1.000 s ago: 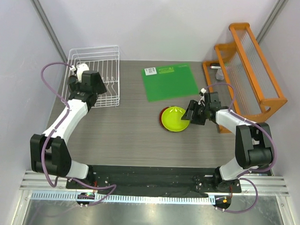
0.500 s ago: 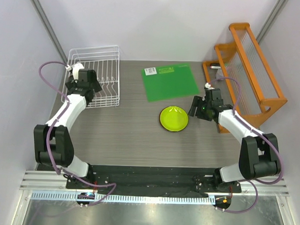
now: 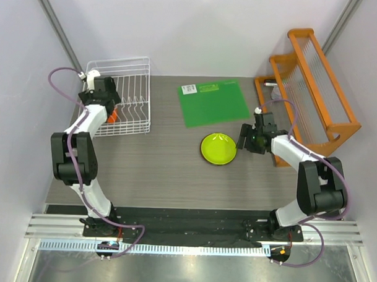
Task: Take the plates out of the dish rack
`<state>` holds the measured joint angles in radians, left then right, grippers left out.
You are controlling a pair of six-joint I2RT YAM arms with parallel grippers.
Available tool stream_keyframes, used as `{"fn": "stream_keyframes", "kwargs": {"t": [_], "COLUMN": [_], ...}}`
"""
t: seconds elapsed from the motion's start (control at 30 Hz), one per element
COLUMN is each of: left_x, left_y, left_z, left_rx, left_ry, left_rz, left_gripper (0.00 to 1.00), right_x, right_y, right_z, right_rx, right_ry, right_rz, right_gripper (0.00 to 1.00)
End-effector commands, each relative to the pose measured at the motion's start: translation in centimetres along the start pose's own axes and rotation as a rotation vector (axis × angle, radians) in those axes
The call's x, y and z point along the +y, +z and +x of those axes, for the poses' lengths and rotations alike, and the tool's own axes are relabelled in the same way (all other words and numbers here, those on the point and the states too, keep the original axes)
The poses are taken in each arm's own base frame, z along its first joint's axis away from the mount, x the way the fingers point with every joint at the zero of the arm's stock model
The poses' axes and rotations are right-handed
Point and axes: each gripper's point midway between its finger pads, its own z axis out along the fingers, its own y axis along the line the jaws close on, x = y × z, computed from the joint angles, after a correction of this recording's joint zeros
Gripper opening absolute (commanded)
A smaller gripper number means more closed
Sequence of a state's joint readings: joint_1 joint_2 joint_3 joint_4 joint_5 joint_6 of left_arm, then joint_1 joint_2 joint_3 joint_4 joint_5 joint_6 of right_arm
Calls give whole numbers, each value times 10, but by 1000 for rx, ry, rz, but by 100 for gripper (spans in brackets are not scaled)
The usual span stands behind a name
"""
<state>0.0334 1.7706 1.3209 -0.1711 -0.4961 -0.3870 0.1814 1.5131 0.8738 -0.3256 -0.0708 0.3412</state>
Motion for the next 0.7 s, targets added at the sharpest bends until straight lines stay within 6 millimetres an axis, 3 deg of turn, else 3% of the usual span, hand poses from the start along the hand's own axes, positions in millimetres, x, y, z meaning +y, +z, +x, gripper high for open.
{"fn": "stream_keyframes", "kwargs": {"t": [0.0, 0.1, 0.2, 0.6, 0.67], "left_x": [-1, -2, -3, 12, 12], "left_y": [17, 30, 35, 22, 20], "left_z": [-28, -21, -19, -24, -24], "left_rx": [-72, -56, -46, -59, -55], "left_ry": [-29, -40, -40, -33, -30], "left_rz": [0, 11, 19, -27, -27], "left_gripper": [95, 93, 79, 2, 0], "right_x": [6, 5, 5, 4, 4], "right_y": [2, 5, 7, 9, 8], "right_z": [-22, -20, -19, -16, -16], "right_rx": [-49, -40, -38, -31, -31], "right_ry": [-24, -23, -23, -20, -18], "right_rz": [-4, -1, 1, -1, -1], "right_gripper": [69, 68, 67, 65, 64]}}
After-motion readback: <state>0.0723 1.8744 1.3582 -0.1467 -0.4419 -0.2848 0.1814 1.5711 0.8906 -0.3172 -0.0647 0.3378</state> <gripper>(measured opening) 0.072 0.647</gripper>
